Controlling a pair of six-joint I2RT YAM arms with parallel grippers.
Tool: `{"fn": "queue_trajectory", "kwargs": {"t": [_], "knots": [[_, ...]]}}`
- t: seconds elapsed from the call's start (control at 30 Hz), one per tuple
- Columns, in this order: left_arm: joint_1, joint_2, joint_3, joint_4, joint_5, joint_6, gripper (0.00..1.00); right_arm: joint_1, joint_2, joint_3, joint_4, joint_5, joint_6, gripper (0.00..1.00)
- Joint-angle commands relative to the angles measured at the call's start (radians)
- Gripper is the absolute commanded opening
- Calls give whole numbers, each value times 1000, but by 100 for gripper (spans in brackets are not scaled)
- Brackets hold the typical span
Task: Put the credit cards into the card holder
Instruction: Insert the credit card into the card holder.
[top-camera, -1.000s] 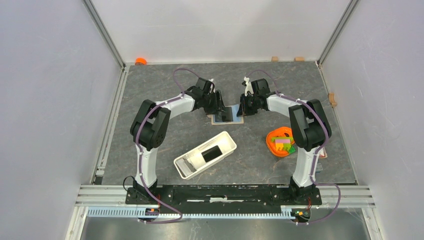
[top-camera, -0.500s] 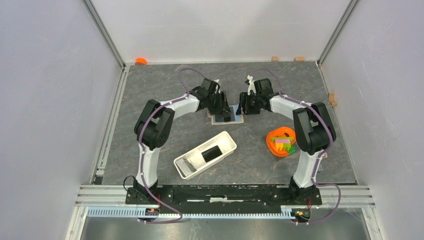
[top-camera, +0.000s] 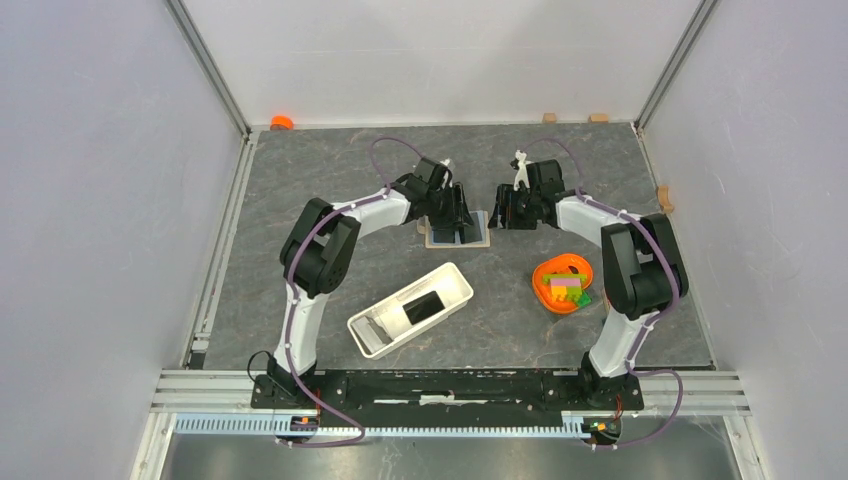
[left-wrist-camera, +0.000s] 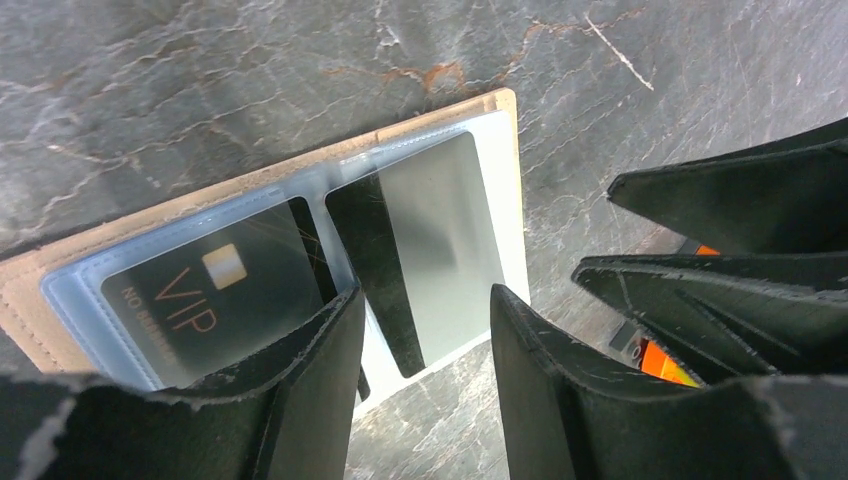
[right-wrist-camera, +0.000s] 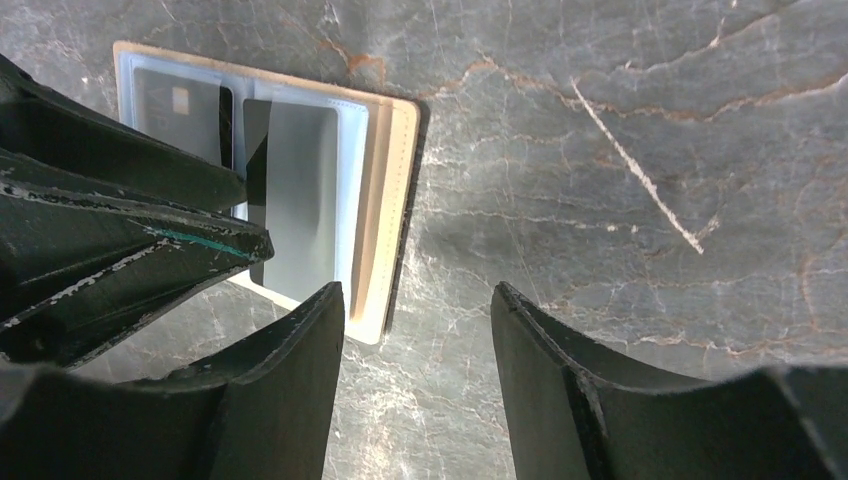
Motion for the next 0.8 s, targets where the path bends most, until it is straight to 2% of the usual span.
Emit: {"fn": "queue_trajectory", "kwargs": {"t": [0.0,0.13,0.4,0.77], "knots": [[-24,40,44,-2,-17,-40,56,-5,-50,-19,29,10,-3,61],[-34,43,51,28,-15,-56,56,-8,-54,3,31,7,-10,61],[-52,47,49,141,39,-84,56,-32,-66,-58,57,-41,3,60],[-69,68,73,192,53,-83,55,-68,-118,-106,54,-35,-10,56]]}}
